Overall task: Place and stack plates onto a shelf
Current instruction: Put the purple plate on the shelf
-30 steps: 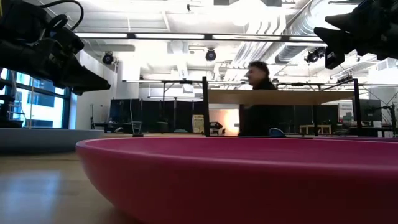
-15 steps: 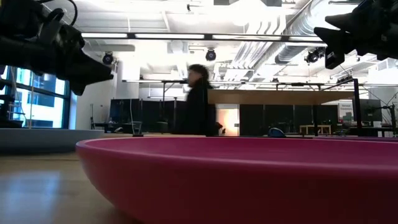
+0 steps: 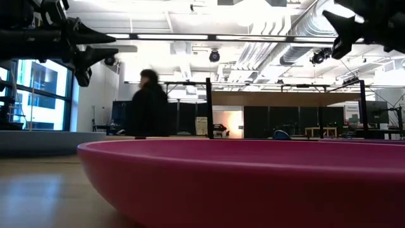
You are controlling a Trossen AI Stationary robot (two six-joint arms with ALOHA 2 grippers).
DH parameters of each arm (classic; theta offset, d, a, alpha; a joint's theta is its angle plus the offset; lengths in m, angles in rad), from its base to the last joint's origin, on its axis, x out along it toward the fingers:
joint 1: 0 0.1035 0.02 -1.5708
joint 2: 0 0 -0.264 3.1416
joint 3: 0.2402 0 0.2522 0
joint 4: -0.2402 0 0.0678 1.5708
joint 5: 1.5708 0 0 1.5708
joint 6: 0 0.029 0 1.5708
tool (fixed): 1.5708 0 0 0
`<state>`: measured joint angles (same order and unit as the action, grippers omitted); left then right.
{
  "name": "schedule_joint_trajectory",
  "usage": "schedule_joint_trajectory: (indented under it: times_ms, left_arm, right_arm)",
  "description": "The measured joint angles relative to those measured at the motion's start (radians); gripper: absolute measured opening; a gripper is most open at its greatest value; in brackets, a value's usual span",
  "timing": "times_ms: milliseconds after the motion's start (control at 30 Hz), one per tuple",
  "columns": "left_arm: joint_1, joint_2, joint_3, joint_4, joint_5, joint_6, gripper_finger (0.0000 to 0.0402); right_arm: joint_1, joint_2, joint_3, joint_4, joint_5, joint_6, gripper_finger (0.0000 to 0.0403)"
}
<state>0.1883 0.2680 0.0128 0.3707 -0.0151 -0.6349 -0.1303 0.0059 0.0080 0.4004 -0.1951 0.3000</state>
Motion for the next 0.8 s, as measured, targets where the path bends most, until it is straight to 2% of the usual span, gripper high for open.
schedule_joint_trajectory:
  times_ms: [300, 667, 800]
  left_arm:
    - [0.000, 0.003, 0.000, -0.047, -0.135, -0.046, 0.0104]
    - [0.000, 0.003, 0.000, -0.023, -0.034, -0.200, 0.0104]
    - [0.000, 0.003, 0.000, -0.020, -0.024, -0.201, 0.0104]
  right_arm:
    - [0.000, 0.000, 0.000, 0.041, 0.004, 0.126, 0.0129]
    - [0.000, 0.000, 0.000, 0.045, 0.039, 0.139, 0.0129]
    - [0.000, 0.000, 0.000, 0.048, 0.119, 0.198, 0.0129]
